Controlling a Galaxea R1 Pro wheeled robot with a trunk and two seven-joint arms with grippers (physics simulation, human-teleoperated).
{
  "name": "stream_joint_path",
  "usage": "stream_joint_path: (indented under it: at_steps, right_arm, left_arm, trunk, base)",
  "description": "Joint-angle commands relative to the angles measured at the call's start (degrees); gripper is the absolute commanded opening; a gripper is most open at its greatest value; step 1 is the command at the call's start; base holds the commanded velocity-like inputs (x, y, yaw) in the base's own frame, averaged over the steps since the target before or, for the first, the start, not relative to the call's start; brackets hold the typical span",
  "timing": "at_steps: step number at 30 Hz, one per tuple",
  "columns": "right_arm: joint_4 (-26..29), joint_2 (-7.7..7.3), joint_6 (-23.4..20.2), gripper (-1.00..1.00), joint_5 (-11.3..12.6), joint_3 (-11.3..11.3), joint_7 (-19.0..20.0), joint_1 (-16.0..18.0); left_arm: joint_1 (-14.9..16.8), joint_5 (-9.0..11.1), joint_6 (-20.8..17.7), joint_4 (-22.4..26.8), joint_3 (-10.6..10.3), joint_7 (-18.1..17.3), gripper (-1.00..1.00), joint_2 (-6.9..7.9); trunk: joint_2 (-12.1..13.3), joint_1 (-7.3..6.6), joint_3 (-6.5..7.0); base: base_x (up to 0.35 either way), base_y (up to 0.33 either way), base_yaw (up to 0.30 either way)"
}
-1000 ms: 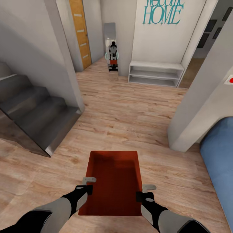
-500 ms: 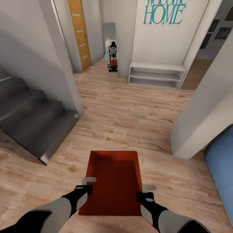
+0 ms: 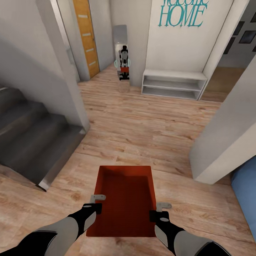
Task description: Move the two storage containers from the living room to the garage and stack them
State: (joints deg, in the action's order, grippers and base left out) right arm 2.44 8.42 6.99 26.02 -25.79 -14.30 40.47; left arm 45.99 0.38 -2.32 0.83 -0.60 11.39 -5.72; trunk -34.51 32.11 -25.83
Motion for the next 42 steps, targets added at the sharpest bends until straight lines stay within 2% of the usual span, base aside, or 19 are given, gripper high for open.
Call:
stream_joint_path:
  at_steps: [1, 42]
  right_arm:
    - [0.0, -0.77, 1.2, -1.00, 0.0, -2.9, -0.4, 0.0]
    - [0.1, -0.71, 1.3, -1.00, 0.1, -2.9, -0.3, 0.0]
  left_arm:
    - [0.0, 0.6, -0.3, -0.2, -0.2, 2.1, -1.00, 0.01]
    - [0.0, 0.6, -0.2, -0.2, -0.1, 2.1, -1.00, 0.01]
  trunk:
    - [-0.1, 0.05, -0.06]
    - [-0.1, 0.05, -0.06]
  base:
    - [0.322, 0.000, 0.000]
    - [0.322, 0.000, 0.000]
